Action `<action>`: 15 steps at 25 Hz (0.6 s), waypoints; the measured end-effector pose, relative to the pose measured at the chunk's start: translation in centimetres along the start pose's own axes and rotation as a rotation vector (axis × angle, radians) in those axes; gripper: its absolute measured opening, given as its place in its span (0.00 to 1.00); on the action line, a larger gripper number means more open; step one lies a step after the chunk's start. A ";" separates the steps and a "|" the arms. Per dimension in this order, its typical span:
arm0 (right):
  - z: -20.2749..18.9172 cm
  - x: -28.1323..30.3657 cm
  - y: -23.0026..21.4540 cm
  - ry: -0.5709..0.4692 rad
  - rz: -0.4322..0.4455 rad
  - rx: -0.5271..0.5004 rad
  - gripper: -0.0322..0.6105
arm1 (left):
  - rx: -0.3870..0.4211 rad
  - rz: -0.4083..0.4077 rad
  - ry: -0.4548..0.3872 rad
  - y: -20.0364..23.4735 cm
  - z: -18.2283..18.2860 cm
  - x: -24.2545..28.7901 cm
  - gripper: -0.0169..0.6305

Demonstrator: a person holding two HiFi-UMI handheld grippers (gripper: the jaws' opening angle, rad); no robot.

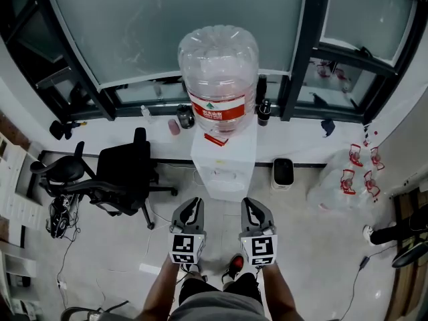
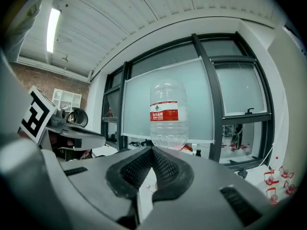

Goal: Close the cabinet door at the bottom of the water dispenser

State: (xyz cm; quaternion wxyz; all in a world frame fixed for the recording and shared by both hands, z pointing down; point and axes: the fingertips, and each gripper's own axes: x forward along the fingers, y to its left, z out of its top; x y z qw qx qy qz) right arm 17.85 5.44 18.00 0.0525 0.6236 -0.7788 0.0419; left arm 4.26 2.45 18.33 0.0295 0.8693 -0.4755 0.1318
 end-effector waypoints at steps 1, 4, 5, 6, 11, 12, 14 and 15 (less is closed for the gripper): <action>0.0 0.0 0.0 0.001 0.000 -0.001 0.07 | -0.001 -0.001 -0.001 0.0 0.2 0.0 0.10; -0.1 0.0 -0.1 -0.003 -0.002 -0.006 0.07 | 0.002 -0.003 -0.001 0.0 0.1 0.2 0.10; 0.0 0.0 -0.2 -0.003 -0.005 -0.006 0.07 | 0.002 -0.005 -0.001 -0.1 0.1 0.3 0.10; 0.0 -0.1 -0.3 -0.001 -0.007 -0.004 0.07 | 0.002 -0.006 -0.001 -0.1 0.1 0.3 0.10; 0.0 -0.2 -0.6 0.006 -0.013 0.000 0.07 | 0.002 -0.008 -0.002 -0.3 0.2 0.4 0.10; 0.0 -0.3 -0.6 0.006 -0.015 -0.001 0.07 | 0.000 -0.011 -0.002 -0.4 0.3 0.4 0.10; 0.0 -0.4 -0.6 0.006 -0.018 -0.002 0.07 | -0.002 -0.015 -0.001 -0.5 0.4 0.3 0.10; 0.0 -0.4 -0.7 0.006 -0.019 -0.003 0.07 | -0.002 -0.016 -0.002 -0.6 0.4 0.3 0.10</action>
